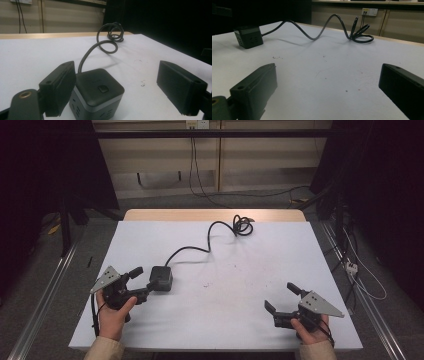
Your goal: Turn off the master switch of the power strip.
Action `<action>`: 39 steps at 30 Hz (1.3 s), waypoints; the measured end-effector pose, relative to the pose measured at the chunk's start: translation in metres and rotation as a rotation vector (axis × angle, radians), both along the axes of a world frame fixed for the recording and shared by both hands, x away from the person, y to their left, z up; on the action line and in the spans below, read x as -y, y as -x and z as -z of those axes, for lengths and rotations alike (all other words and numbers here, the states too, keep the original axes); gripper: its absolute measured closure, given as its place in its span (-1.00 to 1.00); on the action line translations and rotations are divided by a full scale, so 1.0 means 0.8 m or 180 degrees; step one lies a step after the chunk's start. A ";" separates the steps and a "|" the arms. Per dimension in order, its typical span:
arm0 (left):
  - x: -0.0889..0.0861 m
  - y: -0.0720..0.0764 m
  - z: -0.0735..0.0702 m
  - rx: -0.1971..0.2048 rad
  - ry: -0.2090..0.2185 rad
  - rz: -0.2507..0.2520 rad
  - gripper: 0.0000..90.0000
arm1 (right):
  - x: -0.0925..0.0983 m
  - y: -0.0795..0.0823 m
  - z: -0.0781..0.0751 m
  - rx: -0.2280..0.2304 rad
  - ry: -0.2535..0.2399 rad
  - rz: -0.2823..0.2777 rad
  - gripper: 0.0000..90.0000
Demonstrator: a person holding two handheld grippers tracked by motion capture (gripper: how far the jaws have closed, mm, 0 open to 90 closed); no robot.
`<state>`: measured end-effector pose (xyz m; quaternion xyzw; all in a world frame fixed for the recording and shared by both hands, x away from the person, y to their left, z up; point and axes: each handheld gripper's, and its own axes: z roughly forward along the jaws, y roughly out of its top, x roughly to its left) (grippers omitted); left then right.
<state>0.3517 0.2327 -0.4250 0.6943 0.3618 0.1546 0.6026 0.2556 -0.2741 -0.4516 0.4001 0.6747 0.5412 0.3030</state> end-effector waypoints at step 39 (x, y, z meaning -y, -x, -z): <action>0.012 -0.012 -0.008 -0.0117 -0.0222 0.0053 0.40 | 0.001 0.001 -0.001 0.0019 0.0013 0.0010 -0.96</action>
